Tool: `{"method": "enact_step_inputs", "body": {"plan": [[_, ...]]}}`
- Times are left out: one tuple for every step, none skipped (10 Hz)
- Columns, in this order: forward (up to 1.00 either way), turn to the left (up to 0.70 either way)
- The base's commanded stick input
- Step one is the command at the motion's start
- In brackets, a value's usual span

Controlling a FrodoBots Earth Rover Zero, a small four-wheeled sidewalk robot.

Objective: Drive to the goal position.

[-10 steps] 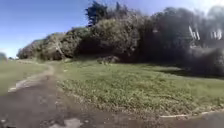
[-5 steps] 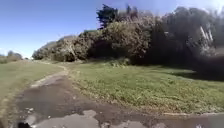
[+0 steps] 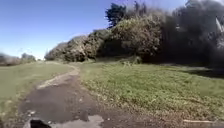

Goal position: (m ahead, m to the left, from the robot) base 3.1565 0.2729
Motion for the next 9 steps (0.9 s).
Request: {"method": "enact_step_inputs", "body": {"plan": [[0.5,0.27],[0.5,0.27],[0.5,0.27],[0.5,0.27],[0.5,0.27],[0.5,0.25],[0.5,0.09],[0.5,0.0],[0.5,0.0]]}}
